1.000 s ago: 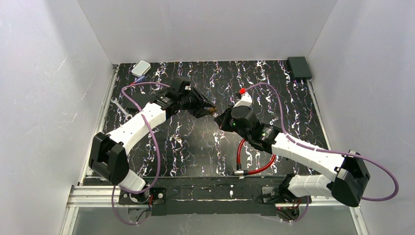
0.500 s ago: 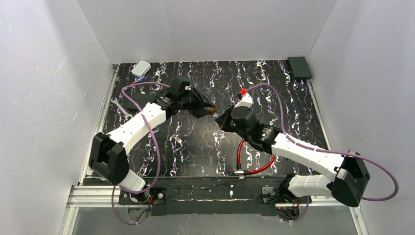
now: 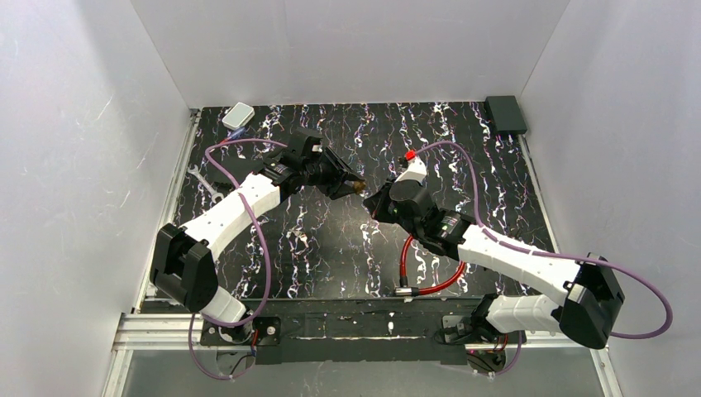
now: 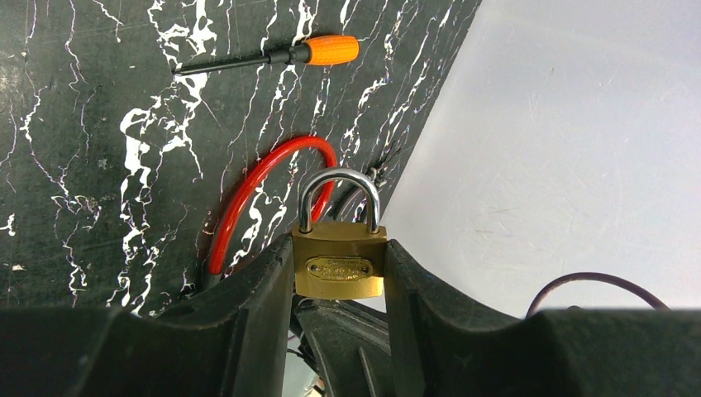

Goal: Unlock with the key

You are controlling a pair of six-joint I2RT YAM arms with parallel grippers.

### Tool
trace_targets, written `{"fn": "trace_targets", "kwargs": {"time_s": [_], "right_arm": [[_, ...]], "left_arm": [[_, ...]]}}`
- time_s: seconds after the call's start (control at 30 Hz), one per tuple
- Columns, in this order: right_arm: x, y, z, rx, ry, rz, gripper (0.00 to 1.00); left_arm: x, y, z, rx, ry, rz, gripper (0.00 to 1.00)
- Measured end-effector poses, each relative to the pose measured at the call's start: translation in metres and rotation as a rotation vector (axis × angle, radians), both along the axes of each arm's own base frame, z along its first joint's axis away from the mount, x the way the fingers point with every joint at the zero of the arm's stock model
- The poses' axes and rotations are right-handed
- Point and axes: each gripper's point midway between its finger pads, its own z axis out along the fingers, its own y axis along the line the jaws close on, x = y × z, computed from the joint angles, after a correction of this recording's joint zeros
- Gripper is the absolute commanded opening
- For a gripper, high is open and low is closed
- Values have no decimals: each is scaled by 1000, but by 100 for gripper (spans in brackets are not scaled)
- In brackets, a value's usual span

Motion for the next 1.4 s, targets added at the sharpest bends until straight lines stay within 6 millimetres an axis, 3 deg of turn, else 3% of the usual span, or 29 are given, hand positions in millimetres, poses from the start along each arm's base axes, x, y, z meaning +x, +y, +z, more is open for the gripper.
{"fn": "trace_targets", "kwargs": {"time_s": [0.83, 1.4], "right_arm": [[-1, 3, -1, -2, 0, 18, 1], [14, 0, 6, 12, -6, -9, 1]], "left_arm": [[0, 0, 0, 4, -3, -1, 0], [2, 3, -1, 11, -10, 3, 0]]}}
